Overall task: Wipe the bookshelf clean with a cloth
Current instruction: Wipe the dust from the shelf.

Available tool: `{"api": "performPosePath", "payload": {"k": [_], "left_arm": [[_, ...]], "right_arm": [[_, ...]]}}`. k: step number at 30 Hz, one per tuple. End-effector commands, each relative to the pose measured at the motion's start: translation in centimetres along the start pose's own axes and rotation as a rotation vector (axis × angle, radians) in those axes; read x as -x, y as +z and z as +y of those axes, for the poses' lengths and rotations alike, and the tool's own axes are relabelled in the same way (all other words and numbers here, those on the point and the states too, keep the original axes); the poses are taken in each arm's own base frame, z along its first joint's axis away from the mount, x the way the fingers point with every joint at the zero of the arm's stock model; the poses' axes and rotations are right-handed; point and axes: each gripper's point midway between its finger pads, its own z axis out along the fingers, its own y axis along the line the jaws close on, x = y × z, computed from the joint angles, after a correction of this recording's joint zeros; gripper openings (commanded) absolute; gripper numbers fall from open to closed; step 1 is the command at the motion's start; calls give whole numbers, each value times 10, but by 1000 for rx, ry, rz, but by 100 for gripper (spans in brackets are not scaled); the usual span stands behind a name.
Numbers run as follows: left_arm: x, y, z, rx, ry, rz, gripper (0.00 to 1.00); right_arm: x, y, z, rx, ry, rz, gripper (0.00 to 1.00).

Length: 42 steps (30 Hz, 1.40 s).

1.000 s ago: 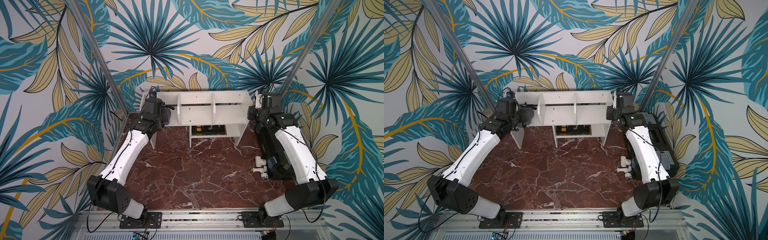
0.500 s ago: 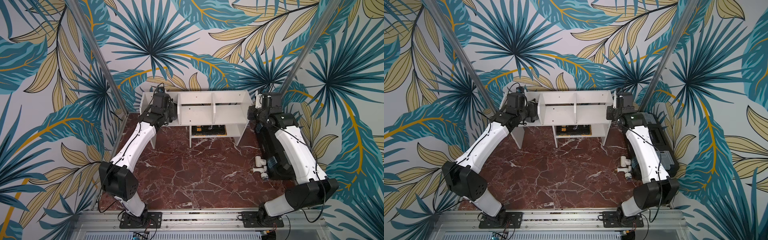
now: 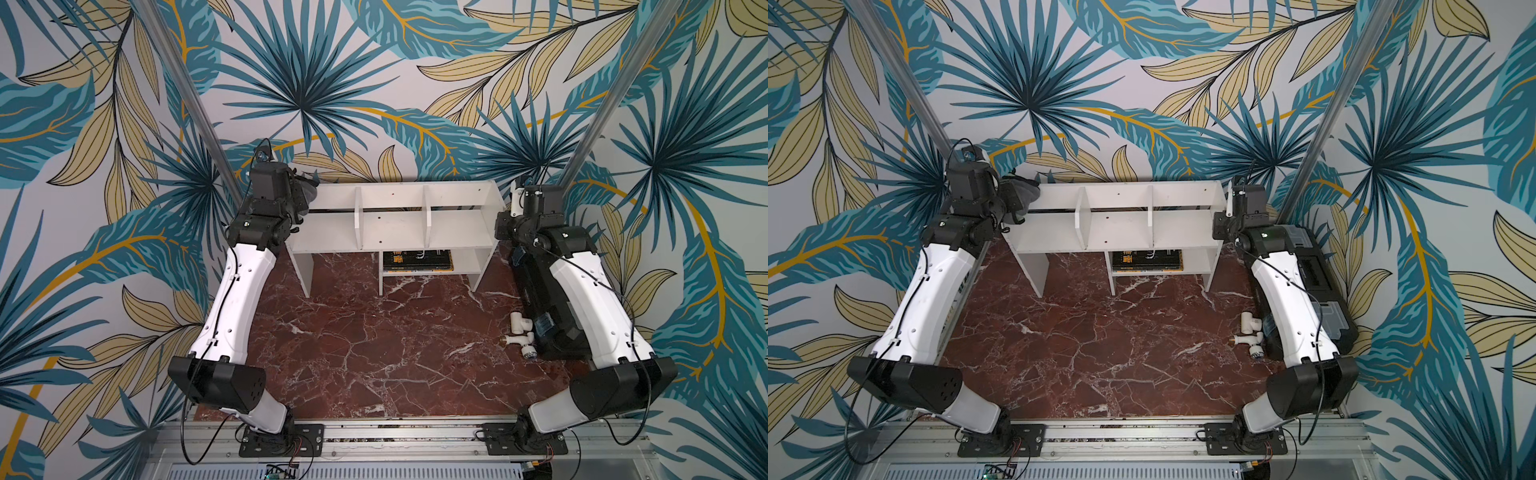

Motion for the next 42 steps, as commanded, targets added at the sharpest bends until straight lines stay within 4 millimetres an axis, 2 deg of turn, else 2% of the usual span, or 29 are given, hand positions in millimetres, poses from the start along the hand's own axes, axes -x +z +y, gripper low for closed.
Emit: {"api": "performPosePath", "payload": {"k": [1,4,9,14,16,21,25,29,31,35,39,42], "left_arm": [[-3,3,9,41,4,4,0],[6,12,-4,-12,-27,-13,0],[18,31,-58,-250,-110,-25,0],[30,33,-96,-344,-99,-46,0],[29,32,-119,-425,-70,-42,0],[24,10,-173,-595,61,-57,0],[19,-17,-200,-668,171,-79,0],[-3,-35,-209,-705,257,-41,0],[-16,-40,-207,-712,282,-14,0],[-39,-50,-189,-691,300,32,0],[-62,-70,-174,-713,305,73,0],[-70,-74,-152,-642,306,67,0]], "right_arm": [[-23,9,37,166,95,92,0],[-24,8,35,156,84,93,0],[-23,4,35,156,76,91,0],[-22,4,37,167,72,96,0],[-21,4,37,167,72,94,0],[-21,4,37,170,74,96,0],[-22,5,37,169,77,98,0],[-22,6,37,170,80,96,0],[-22,6,38,170,80,97,0],[-23,8,38,170,82,99,0],[-23,10,38,171,88,100,0],[-24,12,39,171,90,101,0]]}}
